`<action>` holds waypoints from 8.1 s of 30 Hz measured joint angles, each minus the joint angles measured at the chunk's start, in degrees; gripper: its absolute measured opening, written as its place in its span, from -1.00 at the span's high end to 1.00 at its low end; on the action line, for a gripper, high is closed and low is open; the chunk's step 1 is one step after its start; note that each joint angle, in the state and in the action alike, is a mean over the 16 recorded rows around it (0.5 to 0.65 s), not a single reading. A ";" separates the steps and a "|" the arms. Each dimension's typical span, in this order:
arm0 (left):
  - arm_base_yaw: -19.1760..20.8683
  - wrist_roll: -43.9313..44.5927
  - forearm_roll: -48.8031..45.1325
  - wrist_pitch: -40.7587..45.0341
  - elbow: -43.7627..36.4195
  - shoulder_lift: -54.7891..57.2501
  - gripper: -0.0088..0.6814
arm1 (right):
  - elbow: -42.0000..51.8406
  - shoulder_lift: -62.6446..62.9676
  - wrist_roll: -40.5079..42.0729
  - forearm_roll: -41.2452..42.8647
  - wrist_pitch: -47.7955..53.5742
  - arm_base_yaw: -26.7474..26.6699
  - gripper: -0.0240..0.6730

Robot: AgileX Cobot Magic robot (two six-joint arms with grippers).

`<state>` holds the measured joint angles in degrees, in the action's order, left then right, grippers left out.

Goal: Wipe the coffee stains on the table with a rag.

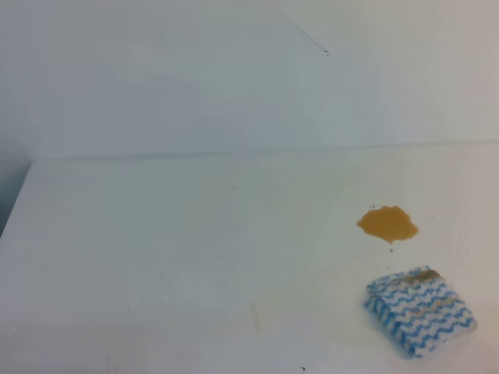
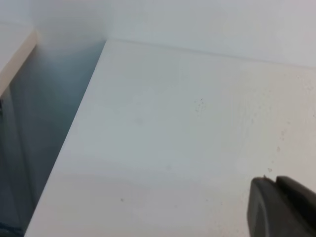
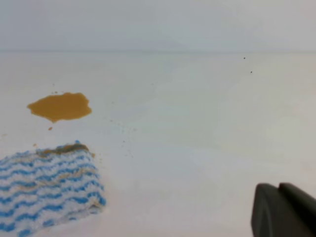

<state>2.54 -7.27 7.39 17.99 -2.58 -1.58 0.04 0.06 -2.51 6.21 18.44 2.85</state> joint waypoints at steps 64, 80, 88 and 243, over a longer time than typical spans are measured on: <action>0.00 -0.01 0.00 -0.26 0.00 0.00 0.98 | -40.98 -75.79 30.09 -31.94 9.21 -7.17 0.94; 0.00 -0.01 0.00 -0.26 0.00 0.00 0.98 | -47.17 -98.44 30.95 -33.25 5.09 -15.70 0.94; 0.00 -0.01 0.00 -0.26 0.00 0.00 0.97 | -47.47 -102.71 30.92 -32.99 4.93 -15.70 0.94; 0.00 -0.01 0.00 -0.26 0.00 0.00 0.97 | -98.87 -133.04 16.42 -7.15 17.42 -28.43 0.93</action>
<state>2.54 -7.29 7.39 17.74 -2.58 -1.58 -98.83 -132.98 13.91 -0.95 35.86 -25.59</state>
